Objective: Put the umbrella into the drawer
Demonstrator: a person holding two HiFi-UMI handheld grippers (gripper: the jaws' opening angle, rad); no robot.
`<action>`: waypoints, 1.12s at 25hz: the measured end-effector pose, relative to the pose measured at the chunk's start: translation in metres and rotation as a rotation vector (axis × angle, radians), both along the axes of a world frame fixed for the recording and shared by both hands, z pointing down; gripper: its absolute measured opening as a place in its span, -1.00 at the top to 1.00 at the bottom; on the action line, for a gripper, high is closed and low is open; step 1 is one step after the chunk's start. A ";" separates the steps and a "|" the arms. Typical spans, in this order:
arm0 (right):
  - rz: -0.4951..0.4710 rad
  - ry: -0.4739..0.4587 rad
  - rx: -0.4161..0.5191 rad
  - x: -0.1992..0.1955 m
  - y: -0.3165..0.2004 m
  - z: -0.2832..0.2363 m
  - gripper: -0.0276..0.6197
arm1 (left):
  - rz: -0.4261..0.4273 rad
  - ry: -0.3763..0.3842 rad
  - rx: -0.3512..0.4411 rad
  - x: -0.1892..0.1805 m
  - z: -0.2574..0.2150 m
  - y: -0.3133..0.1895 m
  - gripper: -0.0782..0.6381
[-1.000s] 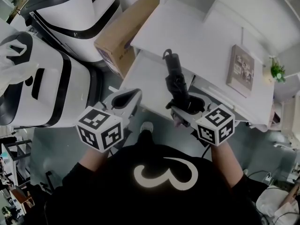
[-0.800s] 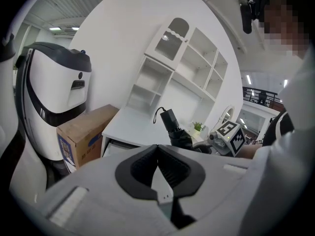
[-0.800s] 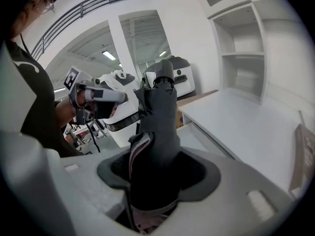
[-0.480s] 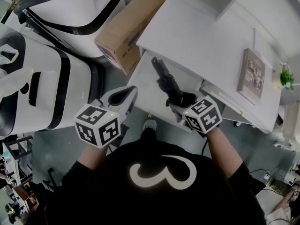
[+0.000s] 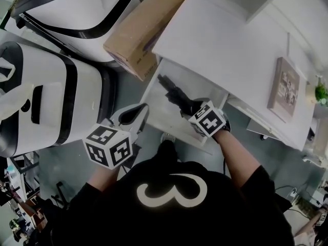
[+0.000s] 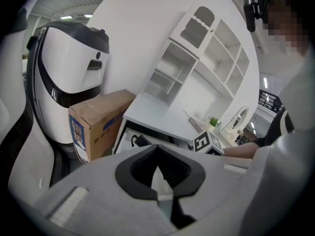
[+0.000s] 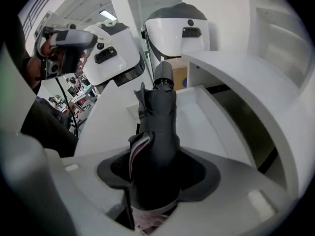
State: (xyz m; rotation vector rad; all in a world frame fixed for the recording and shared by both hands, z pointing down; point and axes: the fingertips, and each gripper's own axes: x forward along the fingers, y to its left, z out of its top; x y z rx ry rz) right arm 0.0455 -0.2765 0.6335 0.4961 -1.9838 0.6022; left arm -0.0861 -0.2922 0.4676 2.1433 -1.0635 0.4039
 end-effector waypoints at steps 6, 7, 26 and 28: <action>-0.024 0.082 -0.069 -0.001 -0.006 0.047 0.19 | -0.019 -0.017 -0.034 -0.010 0.016 -0.002 0.76; -0.019 0.090 -0.091 0.000 -0.004 0.055 0.19 | -0.020 -0.019 -0.037 -0.012 0.017 -0.002 0.76; -0.013 0.208 -0.075 0.000 -0.021 0.127 0.09 | -0.057 -0.033 -0.088 -0.036 0.049 -0.011 0.76; 0.011 0.221 -0.093 0.003 -0.018 0.127 0.04 | -0.058 -0.029 -0.089 -0.037 0.049 -0.011 0.76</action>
